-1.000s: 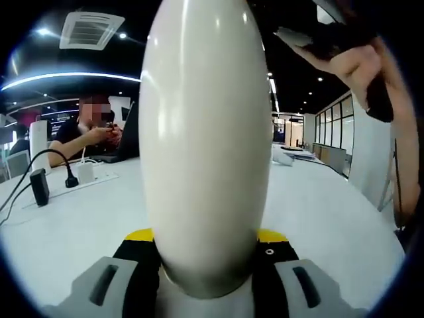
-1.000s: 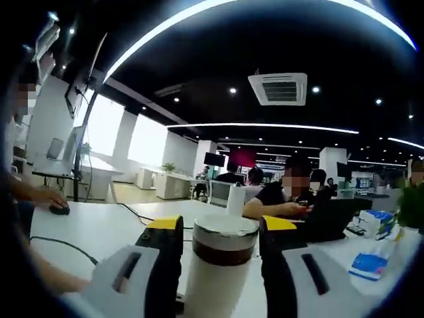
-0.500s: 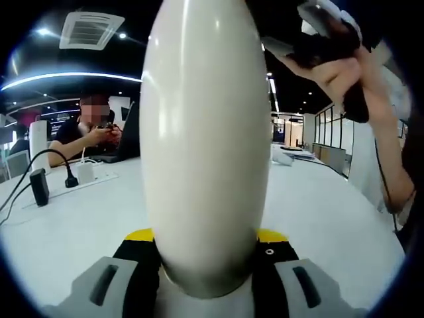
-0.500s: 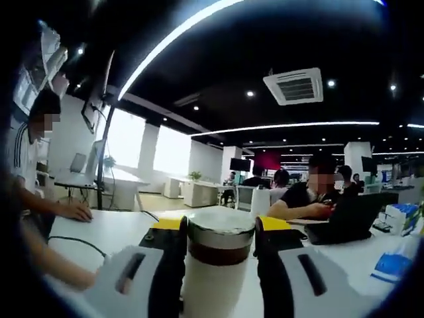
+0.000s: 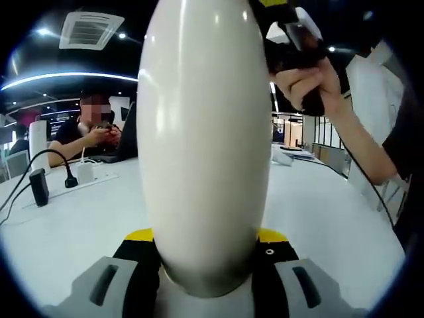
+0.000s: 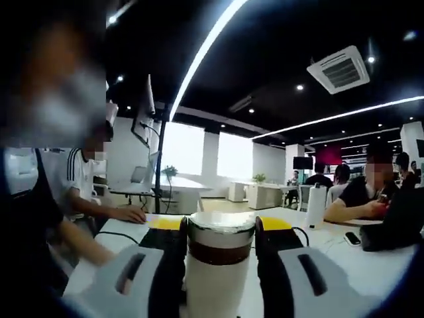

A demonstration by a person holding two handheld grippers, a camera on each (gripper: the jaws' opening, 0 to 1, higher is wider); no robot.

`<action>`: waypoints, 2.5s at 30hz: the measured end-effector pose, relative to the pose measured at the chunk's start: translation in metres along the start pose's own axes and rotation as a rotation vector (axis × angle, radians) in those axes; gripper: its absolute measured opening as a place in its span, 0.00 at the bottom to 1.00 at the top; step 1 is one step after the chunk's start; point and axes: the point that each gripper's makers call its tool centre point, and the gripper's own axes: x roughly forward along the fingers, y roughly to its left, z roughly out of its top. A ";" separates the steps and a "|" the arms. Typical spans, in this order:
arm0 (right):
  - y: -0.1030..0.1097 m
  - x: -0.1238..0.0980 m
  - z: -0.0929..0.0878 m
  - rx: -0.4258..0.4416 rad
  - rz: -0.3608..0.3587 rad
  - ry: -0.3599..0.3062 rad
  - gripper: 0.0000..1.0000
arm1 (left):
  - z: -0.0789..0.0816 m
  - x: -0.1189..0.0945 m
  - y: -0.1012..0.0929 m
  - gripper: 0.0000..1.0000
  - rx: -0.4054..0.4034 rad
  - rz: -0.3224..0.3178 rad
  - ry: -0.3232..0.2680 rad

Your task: Grasp the water cup twist off the cup lid place the cup lid on the table

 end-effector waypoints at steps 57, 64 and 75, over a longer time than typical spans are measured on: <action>0.003 -0.051 0.014 -0.029 -0.550 -0.070 0.59 | 0.001 -0.001 -0.004 0.55 0.005 -0.011 -0.001; 0.032 -0.039 0.014 -0.248 -0.752 0.001 0.56 | 0.000 -0.003 -0.005 0.55 0.003 -0.004 -0.001; 0.013 -0.018 0.010 -0.244 -0.848 0.005 0.52 | 0.000 -0.004 -0.005 0.55 0.002 -0.001 -0.001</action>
